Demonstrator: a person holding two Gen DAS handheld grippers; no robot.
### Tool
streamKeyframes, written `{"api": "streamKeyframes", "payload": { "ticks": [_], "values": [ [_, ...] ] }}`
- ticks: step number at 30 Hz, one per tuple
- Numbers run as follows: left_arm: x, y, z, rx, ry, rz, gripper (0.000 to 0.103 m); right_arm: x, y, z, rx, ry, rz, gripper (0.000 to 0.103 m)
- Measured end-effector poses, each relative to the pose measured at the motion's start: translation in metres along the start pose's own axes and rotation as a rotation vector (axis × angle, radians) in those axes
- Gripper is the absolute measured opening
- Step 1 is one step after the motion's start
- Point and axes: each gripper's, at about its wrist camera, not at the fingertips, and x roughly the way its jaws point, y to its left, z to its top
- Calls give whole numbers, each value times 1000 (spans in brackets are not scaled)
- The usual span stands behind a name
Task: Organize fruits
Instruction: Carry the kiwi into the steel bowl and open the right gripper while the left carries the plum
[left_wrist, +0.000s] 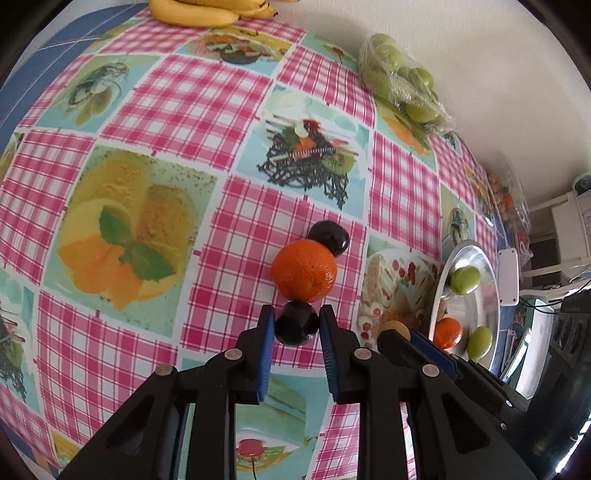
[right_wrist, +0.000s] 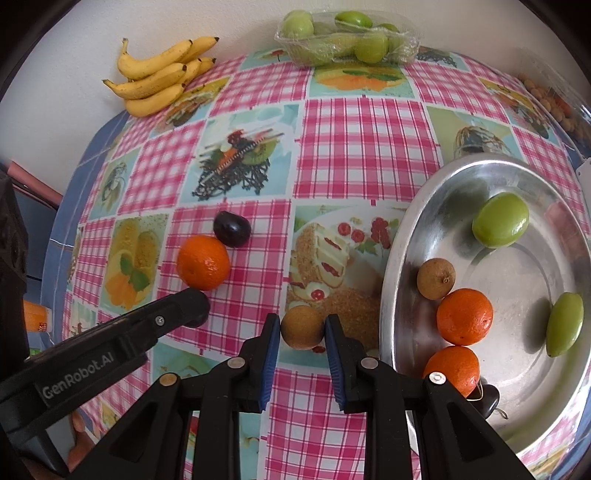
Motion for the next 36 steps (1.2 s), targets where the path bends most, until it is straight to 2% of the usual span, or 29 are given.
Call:
{"api": "streamKeyframes", "payload": {
  "ticks": [8, 15, 24, 33, 36],
  "values": [
    [-25, 0, 6, -7, -74, -19, 25, -29, 5, 4, -8, -75, 14, 27],
    [-35, -7, 7, 4, -109, -15, 25, -35, -3, 4, 12, -78, 6, 27],
    [-29, -31, 1, 61, -101, -15, 25, -41, -54, 3, 132, -74, -20, 27],
    [-15, -85, -20, 209, -72, -15, 25, -51, -123, -8, 298, -82, -86, 27],
    [-8, -104, -30, 263, -58, -20, 25, -55, -141, -12, 340, -87, -82, 27]
  ]
}}
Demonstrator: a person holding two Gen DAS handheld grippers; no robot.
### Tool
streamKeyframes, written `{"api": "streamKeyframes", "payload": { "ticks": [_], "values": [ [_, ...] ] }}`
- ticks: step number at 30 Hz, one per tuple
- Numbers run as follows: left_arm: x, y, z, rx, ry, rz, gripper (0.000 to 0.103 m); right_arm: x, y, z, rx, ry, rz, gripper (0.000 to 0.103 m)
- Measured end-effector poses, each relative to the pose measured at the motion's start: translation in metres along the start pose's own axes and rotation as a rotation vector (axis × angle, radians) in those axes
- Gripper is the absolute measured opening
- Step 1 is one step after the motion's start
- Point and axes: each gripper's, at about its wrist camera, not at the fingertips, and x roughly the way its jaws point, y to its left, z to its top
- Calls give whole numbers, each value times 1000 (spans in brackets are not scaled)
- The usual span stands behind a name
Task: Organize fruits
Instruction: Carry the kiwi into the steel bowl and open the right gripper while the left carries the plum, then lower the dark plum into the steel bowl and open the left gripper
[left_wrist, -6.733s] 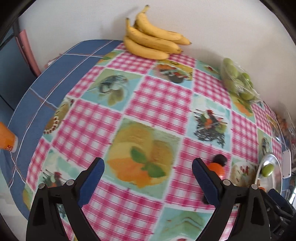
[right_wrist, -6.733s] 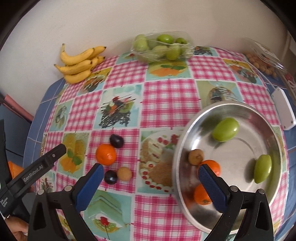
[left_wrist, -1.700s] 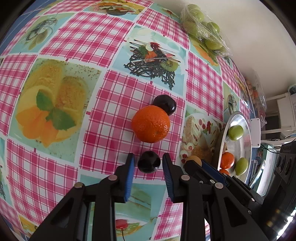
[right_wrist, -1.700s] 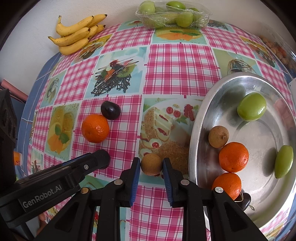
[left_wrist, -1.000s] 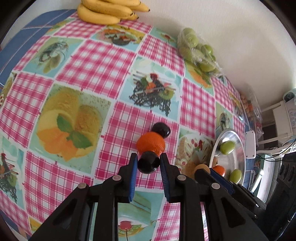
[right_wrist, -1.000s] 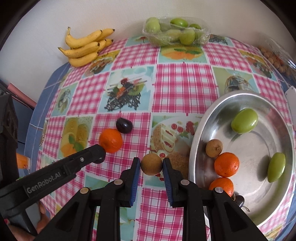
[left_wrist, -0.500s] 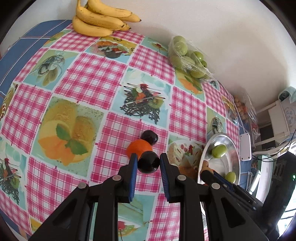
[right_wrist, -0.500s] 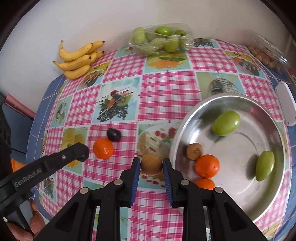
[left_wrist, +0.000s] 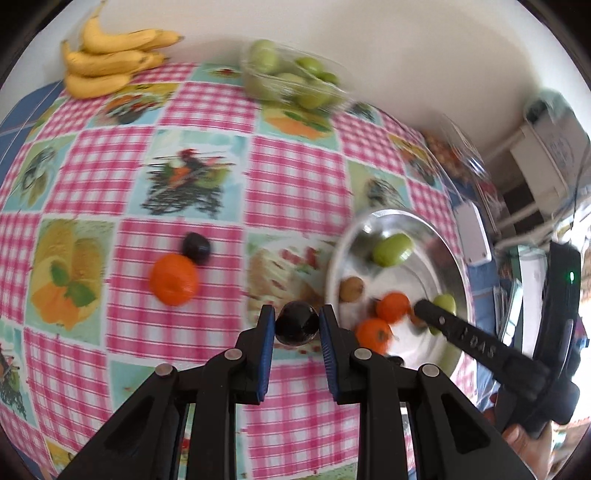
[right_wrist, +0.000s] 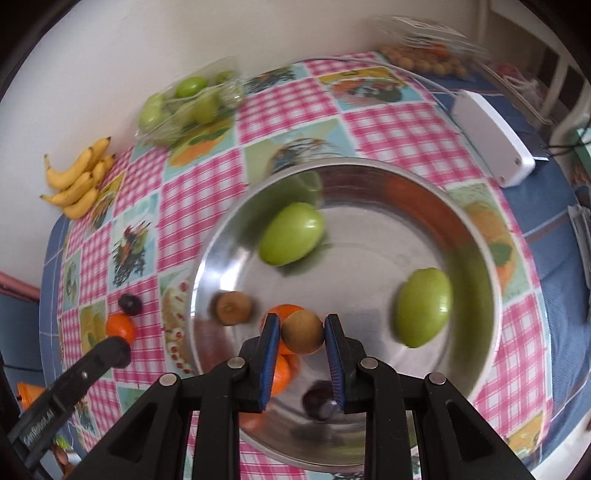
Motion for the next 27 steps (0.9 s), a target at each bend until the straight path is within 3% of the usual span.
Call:
{"api": "streamKeyframes", "payload": {
  "ticks": [11, 27],
  "values": [
    [19, -48, -12, 138, 13, 1, 25, -5, -32, 2, 61, -2, 2, 27],
    [35, -49, -14, 142, 51, 12, 25, 1, -23, 1, 39, 10, 8, 27]
  ]
}}
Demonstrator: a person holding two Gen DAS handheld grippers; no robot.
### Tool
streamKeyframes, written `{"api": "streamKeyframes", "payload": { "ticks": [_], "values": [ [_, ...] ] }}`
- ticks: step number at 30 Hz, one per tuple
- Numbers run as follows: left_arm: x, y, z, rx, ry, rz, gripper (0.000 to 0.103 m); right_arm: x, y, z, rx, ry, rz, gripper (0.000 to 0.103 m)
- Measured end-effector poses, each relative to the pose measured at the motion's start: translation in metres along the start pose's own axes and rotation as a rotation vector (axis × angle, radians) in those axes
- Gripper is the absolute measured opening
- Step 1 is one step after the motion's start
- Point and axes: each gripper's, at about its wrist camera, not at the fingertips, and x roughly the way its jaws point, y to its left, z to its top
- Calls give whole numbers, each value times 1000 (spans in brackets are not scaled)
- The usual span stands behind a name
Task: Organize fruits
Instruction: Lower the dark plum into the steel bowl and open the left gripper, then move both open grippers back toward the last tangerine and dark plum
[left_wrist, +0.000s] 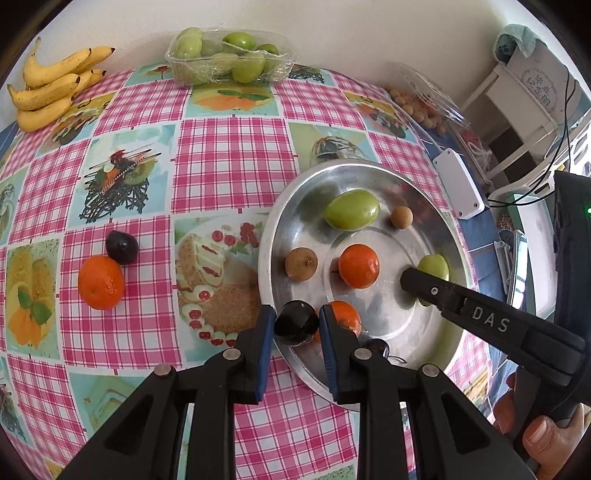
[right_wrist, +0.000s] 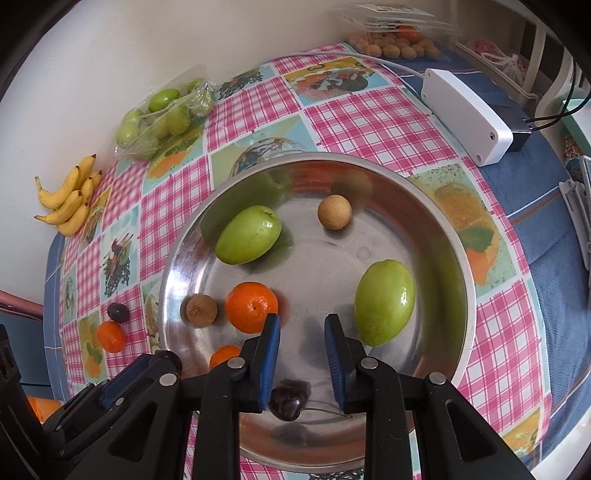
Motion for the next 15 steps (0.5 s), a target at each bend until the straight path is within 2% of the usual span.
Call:
{"api": "streamKeyframes", "payload": {
  "ticks": [2, 5, 12, 15],
  "values": [
    [0, 1, 0, -2, 2, -1, 29, -2, 1, 0, -2, -5, -1, 27],
    [-5, 2, 1, -3, -10, -10, 42, -3, 2, 0, -6, -6, -11, 27],
    [-10, 7, 2, -18, -15, -9, 44, 3, 2, 1, -7, 20, -40, 28],
    [-11, 22, 3, -81, -6, 23, 52, 4, 0, 2, -2, 24, -54, 31]
  ]
}}
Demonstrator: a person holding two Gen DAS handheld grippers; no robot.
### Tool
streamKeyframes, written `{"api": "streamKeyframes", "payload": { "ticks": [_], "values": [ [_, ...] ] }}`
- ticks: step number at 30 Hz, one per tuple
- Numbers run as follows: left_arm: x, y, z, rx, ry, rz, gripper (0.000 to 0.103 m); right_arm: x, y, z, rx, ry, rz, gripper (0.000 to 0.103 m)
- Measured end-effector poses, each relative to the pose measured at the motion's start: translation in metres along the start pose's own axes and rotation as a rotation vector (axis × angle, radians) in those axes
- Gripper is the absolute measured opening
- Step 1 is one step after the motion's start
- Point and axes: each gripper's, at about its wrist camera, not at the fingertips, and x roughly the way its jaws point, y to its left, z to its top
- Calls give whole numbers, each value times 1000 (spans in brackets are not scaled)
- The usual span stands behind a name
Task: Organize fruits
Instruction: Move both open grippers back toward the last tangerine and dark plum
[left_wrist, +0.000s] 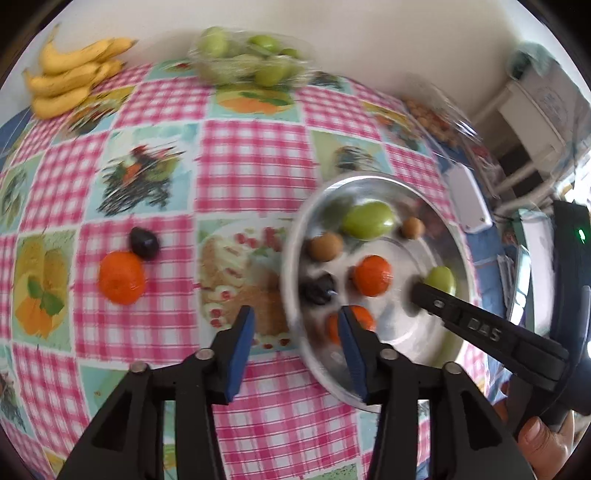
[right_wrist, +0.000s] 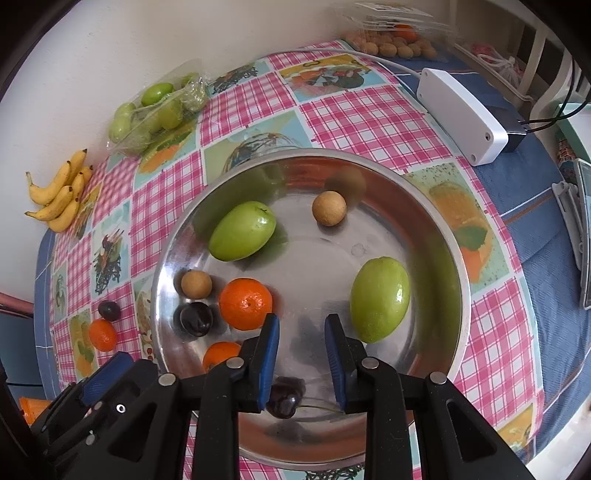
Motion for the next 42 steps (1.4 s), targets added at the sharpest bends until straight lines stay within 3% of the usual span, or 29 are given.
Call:
{"api": "streamKeyframes", "payload": {
  "ticks": [1, 2, 5, 14, 19, 21, 30, 38, 42],
  "values": [
    [0, 6, 1, -24, 1, 18, 52, 1, -1, 0, 4, 3, -7, 37],
    [0, 12, 2, -45, 3, 34, 52, 1, -2, 0, 8, 4, -13, 49],
    [0, 31, 2, -109, 4, 78, 56, -1, 0, 0, 9, -5, -7, 61],
    [-9, 62, -1, -196, -43, 200, 84, -2, 5, 0, -14, -13, -10, 68],
    [-12, 73, -2, -215, -64, 265, 88, -7, 9, 0, -34, -35, -6, 73],
    [-13, 77, -3, -225, -70, 278, 95, -9, 11, 0, -43, -43, -6, 77],
    [-14, 84, -2, -231, -84, 328, 95, -10, 19, 1, -82, -72, -9, 103],
    [-24, 85, 2, -202, -148, 331, 95, -13, 28, 0, -125, -103, 5, 103],
    [-30, 84, 4, -166, -169, 373, 95, -14, 35, -1, -150, -108, 11, 103]
  ]
}}
